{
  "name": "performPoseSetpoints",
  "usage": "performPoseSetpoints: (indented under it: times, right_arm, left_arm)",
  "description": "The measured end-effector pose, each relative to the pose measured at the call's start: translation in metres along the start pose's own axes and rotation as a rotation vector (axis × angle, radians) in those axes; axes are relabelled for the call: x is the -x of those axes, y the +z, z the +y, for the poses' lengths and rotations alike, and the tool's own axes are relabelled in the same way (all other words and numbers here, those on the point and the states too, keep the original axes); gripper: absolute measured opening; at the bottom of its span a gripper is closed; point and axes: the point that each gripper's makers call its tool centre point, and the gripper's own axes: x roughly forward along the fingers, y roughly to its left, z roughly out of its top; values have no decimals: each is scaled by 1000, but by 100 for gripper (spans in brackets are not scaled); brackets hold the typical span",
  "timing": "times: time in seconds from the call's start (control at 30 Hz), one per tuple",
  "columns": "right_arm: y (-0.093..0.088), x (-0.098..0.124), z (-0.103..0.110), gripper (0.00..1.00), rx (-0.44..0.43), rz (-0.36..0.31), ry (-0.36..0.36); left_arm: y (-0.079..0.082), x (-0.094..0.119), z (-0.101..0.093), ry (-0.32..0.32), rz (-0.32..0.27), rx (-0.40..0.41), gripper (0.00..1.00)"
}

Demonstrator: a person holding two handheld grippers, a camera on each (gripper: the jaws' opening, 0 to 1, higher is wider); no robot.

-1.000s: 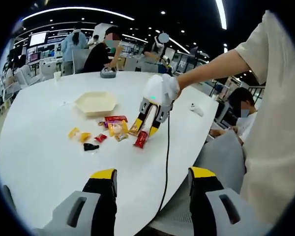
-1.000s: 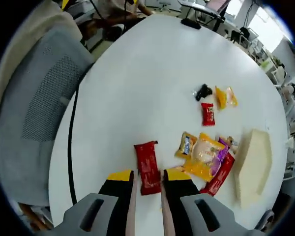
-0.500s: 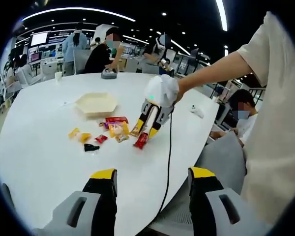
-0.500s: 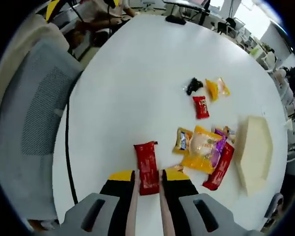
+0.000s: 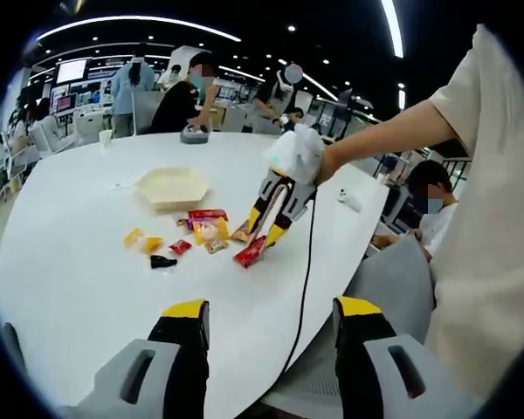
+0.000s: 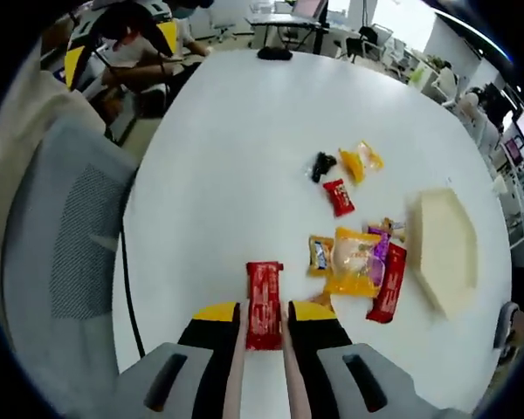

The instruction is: Place the target food into the container with the food tongs after gripping and lifting it, then release it inside without dropping or visibly crushing the food.

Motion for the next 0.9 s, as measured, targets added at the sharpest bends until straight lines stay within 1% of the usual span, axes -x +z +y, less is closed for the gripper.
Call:
performPoseSetpoints:
  times: [0.23,0.43,0.67,0.9]
  right_arm:
    - [1,4,3,20,-24,5,-6]
    - [3,10,3,20,-28,-1,-20]
    - [10,24,-4,20,-48,-39,-54]
    - [21,35,-12,20,-61,-71,-86]
  left_arm:
    - [1,2,-2,2,-7,-6,56]
    - [1,5,-3,8,-12,-8,56]
    - [0,7,-5,7,-13,-8,55]
    - [4,8,-7,2,-17,-23,55]
